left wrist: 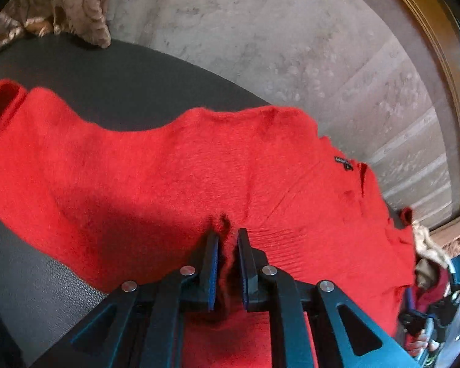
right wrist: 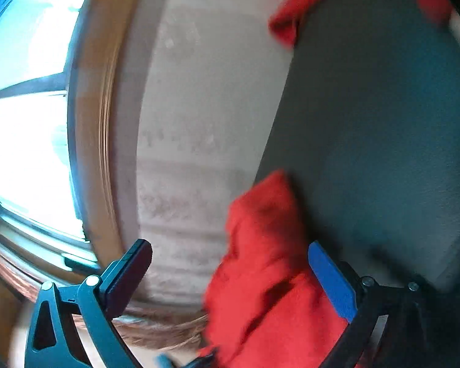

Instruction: Fold clothes

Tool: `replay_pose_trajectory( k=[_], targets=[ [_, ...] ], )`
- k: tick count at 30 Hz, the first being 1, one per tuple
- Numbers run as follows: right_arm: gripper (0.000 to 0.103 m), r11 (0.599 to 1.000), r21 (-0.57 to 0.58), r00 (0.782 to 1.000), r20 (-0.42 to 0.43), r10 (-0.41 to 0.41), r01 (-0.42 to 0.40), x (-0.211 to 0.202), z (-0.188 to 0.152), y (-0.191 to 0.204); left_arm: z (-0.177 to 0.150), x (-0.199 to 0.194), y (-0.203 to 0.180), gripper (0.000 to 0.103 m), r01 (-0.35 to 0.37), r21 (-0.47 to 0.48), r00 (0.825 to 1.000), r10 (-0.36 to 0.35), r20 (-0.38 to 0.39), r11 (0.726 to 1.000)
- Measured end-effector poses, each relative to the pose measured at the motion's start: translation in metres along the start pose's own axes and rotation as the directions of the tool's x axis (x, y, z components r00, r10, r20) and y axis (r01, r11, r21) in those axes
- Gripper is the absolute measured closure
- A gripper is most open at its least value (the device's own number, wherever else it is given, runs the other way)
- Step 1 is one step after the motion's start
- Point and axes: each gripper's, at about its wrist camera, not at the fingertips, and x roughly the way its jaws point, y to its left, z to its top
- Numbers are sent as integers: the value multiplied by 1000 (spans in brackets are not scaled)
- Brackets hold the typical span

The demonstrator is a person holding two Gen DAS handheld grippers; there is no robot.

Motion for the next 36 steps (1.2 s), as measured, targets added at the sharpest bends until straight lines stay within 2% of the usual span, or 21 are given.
replay_pose_trajectory(
  k=[3, 4, 6, 8, 10, 11, 14, 16, 18, 19, 21, 22, 23, 24, 26, 27, 29, 30, 33, 35, 36],
  targets=[
    [0, 985, -115, 986, -92, -137, 126, 0, 7, 3, -1, 1, -1, 91, -15, 20, 1000, 15, 0, 1000],
    [0, 965, -210, 978, -107, -180, 155, 0, 10, 13, -2, 1, -1, 91, -20, 26, 1000, 20, 0, 999],
    [2, 890, -415, 960, -114, -255, 187, 9, 15, 40, -2, 1, -2, 91, -29, 39, 1000, 29, 1, 999],
    [15, 814, -543, 942, -114, -315, 206, 29, 24, 59, -2, 1, 0, 91, -18, 26, 1000, 18, -1, 1000],
    [39, 784, -582, 920, -148, -362, 215, 59, 39, 64, -2, 1, 4, 90, -1, 6, 1000, 1, -4, 1000],
    [42, 779, -581, 909, -154, -389, 235, 75, 47, 63, -2, 1, 4, 90, 2, 5, 1000, -2, -5, 1000],
    [45, 775, -570, 872, -194, -451, 274, 116, 59, 52, -2, 1, 1, 90, -5, 24, 1000, 5, -2, 1000],
    [45, 772, -583, 847, -252, -468, 253, 135, 52, 46, -3, 1, -1, 90, -16, 43, 1000, 16, 1, 999],
    [44, 753, -610, 805, -305, -509, 245, 150, 42, 37, -3, 1, -4, 90, -31, 65, 1000, 31, 3, 997],
    [43, 740, -627, 793, -313, -523, 241, 153, 36, 35, -3, 0, -6, 90, -39, 76, 999, 39, 4, 996],
    [43, 729, -649, 794, -319, -518, 215, 153, 29, 39, -3, -1, -12, 90, -63, 113, 998, 63, 9, 992],
    [53, 738, -641, 791, -329, -515, 213, 152, 29, 39, -3, -2, -16, 92, -78, 140, 997, 76, 17, 987],
    [68, 731, -648, 787, -328, -523, 215, 152, 29, 40, -4, -5, -21, 92, -81, 165, 997, 78, 29, 983],
    [94, 719, -662, 777, -333, -534, 211, 151, 29, 41, -4, -9, -25, 92, -77, 186, 997, 71, 40, 980],
    [93, 685, -696, 797, -280, -535, 215, 139, 31, 50, -3, -18, -31, 92, -61, 213, 997, 48, 68, 975],
    [93, 674, -707, 821, -246, -516, 211, 132, 34, 57, 1, -26, -30, 92, -28, 194, 996, 10, 89, 981],
    [94, 660, -715, 837, -201, -509, 230, 127, 40, 63, 12, -39, -25, 92, 39, 139, 991, -56, 119, 990],
    [94, 653, -718, 844, -178, -505, 239, 125, 42, 66, 17, -43, -24, 92, 44, 121, 989, -60, 133, 992],
    [94, 588, -753, 818, -119, -563, 296, 122, 45, 61, 31, -46, -21, 93, -9, 98, 989, -6, 151, 995],
    [92, 576, -744, 790, -107, -603, 339, 125, 49, 46, 33, -29, -14, 93, -65, 74, 996, 59, 73, 995],
    [88, 585, -737, 782, -124, -610, 339, 128, 49, 38, 33, -18, -11, 94, -95, 62, 995, 94, 24, 994]
  ],
)
